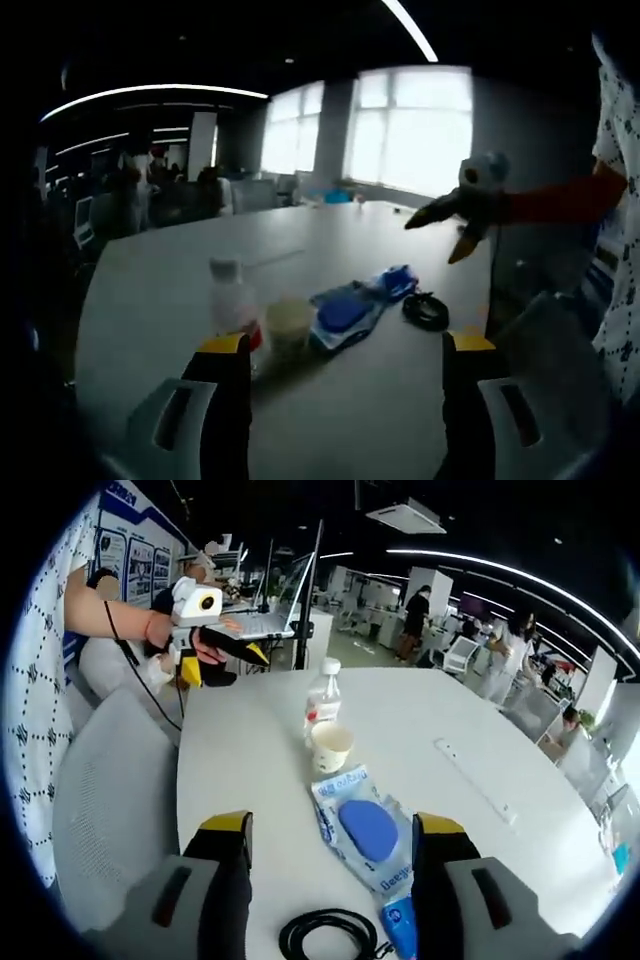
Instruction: Arrange the tabletop items into an orderly group along one side of the table until the central work area is clear of visible clutter.
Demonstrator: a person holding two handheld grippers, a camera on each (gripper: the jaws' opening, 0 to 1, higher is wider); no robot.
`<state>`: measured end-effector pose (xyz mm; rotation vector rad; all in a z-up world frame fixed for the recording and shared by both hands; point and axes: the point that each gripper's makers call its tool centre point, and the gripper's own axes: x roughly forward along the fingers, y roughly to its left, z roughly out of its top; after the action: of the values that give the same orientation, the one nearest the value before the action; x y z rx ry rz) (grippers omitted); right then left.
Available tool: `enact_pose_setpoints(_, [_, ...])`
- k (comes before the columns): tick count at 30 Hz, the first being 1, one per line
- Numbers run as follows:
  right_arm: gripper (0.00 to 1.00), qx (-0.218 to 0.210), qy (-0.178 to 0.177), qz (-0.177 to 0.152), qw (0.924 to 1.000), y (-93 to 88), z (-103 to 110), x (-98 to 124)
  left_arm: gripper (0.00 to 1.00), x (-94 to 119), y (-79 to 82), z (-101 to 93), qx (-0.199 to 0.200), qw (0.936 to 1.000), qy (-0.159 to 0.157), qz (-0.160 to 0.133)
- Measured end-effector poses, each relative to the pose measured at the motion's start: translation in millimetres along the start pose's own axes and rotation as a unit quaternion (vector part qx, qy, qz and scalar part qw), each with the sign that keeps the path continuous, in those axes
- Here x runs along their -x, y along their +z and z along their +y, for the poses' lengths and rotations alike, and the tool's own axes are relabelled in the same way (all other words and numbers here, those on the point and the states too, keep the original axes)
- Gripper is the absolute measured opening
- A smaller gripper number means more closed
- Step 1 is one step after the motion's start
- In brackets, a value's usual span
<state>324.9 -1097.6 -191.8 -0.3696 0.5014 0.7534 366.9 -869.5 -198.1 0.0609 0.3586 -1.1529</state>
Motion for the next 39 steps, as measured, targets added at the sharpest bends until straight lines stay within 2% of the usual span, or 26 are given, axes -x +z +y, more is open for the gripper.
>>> enact_pose_setpoints(10, [0.67,-0.055,-0.070,-0.016,0.9959,-31.5,1.3,59.4,0.77,2.3,8.2,-25.1,-0.012,0.9999,-0.003,-0.004])
enact_pose_setpoints(14, [0.68,-0.070,-0.087,-0.021,0.9936,-43.6,4.2,77.5,0.78,2.6,10.2,-34.8,-0.013,0.9999,-0.001,-0.008])
enact_pose_setpoints(15, [0.68,-0.086,-0.096,-0.024,0.9914,-48.2,4.0,84.2,0.78,2.8,11.0,-37.0,-0.013,0.9999,-0.001,-0.009])
enact_pose_setpoints(20, [0.74,-0.106,-0.121,-0.024,0.9868,-69.0,6.0,106.2,0.78,4.7,12.9,-46.2,-0.012,0.9999,0.003,-0.012])
enact_pose_setpoints(26, [0.74,-0.142,-0.146,-0.015,0.9789,-101.6,9.0,133.3,0.77,8.8,8.3,-55.0,-0.008,0.9998,0.012,-0.013])
enact_pose_setpoints(31, [0.73,-0.164,-0.156,-0.006,0.9740,-122.9,12.6,148.6,0.77,10.1,0.4,-61.7,-0.004,0.9998,0.019,-0.009])
enact_pose_setpoints(39, [0.75,-0.168,-0.163,-0.006,0.9722,-132.6,19.4,153.6,0.76,9.8,-7.2,-72.3,0.003,0.9996,0.026,-0.011])
